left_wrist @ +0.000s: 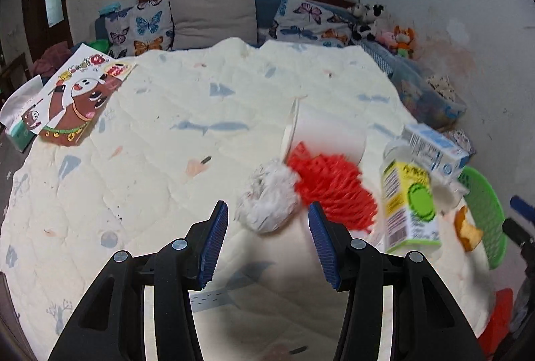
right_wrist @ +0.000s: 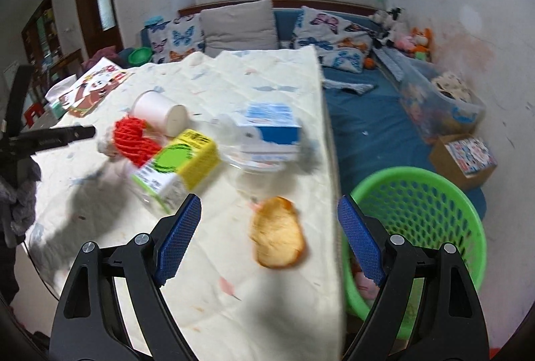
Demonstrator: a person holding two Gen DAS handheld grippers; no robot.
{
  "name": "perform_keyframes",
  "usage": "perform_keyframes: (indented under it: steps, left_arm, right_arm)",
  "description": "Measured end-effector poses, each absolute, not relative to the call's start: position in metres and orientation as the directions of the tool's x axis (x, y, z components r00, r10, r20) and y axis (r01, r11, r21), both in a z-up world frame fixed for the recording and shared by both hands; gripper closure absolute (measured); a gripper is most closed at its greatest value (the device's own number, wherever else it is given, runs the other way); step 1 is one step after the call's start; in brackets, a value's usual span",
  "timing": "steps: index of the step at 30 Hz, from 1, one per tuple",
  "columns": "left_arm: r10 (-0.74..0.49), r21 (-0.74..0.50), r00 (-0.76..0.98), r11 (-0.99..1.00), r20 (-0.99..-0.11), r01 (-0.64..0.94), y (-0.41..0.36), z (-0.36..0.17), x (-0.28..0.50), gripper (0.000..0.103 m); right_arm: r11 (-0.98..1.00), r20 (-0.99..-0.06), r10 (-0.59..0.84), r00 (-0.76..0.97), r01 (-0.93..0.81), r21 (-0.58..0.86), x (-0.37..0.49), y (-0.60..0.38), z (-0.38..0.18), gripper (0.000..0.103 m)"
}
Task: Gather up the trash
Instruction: 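Move both open tools back over the trash on the bed, then grasp the crumpled white tissue with the left tool while the right tool grasps the red mesh net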
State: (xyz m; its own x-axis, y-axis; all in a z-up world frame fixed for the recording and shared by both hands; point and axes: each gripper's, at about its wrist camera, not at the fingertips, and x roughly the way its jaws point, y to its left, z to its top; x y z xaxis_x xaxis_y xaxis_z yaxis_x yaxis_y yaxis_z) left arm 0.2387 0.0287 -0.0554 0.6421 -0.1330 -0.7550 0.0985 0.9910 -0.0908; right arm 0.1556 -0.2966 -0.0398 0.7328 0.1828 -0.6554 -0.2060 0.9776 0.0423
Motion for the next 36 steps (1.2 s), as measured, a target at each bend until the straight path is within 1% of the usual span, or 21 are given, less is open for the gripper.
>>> perform_keyframes:
  steps: [3,6,14,15,16,22,26,36]
  left_arm:
    - [-0.138,-0.093,0.630,0.990,-0.765,0.104,0.034,-0.065,0.240,0.054]
    - [-0.171,-0.117,0.616,0.985,-0.769,0.128,0.038,-0.074,0.244,0.054]
    - [-0.198,-0.123,0.599,0.979,-0.776,0.165,0.033,-0.083,0.259,0.054]
    - [-0.200,-0.121,0.598,0.978,-0.776,0.170,0.033,-0.084,0.261,0.057]
    - [-0.210,-0.128,0.593,0.976,-0.777,0.178,0.033,-0.085,0.263,0.064]
    - [-0.212,-0.125,0.611,0.975,-0.763,0.182,0.036,-0.083,0.260,0.073]
    - [-0.185,-0.092,0.631,0.980,-0.753,0.178,0.040,-0.078,0.253,0.075]
    - [-0.179,-0.138,0.657,0.984,-0.732,0.114,0.076,-0.067,0.238,0.075]
  right_arm:
    - [0.969,-0.658,0.203,0.725,-0.243,0.032,0.161,-0.278,-0.037,0.019]
    - [0.960,-0.667,0.221,0.712,-0.280,0.018,0.167,-0.260,-0.036,0.019]
    - [0.932,-0.689,0.265,0.675,-0.363,0.003,0.186,-0.215,-0.038,0.019]
    - [0.929,-0.690,0.268,0.672,-0.371,-0.001,0.188,-0.210,-0.038,0.019]
    - [0.924,-0.693,0.274,0.667,-0.381,-0.002,0.190,-0.204,-0.038,0.019]
    - [0.900,-0.706,0.306,0.639,-0.436,-0.004,0.201,-0.170,-0.044,0.019]
    - [0.889,-0.713,0.318,0.624,-0.459,-0.005,0.209,-0.150,-0.051,0.020]
    - [0.872,-0.736,0.329,0.591,-0.489,-0.004,0.235,-0.111,-0.068,0.027]
